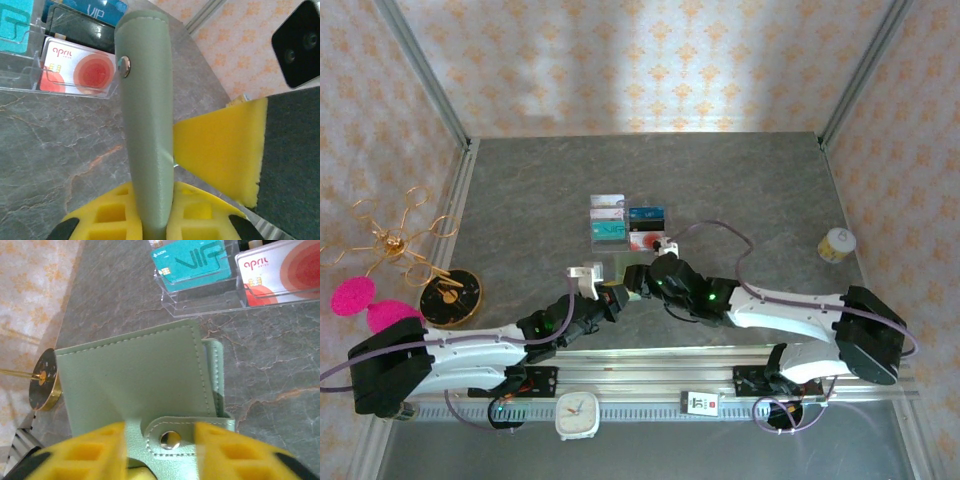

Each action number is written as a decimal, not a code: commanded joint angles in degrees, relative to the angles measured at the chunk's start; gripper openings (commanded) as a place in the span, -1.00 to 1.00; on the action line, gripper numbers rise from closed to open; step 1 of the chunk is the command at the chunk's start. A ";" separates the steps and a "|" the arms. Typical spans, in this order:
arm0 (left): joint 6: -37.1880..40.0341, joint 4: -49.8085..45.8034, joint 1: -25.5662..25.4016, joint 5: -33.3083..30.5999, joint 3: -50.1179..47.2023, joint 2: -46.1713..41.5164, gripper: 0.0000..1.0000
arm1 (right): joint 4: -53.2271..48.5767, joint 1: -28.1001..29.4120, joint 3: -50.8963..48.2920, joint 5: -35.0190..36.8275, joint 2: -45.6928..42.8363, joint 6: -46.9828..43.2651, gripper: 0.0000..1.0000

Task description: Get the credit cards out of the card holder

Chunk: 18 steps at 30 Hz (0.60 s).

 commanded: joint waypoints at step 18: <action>-3.08 5.22 -0.77 0.81 -1.37 -1.59 -1.00 | -7.76 -2.66 -4.99 9.74 -2.82 -1.24 -1.00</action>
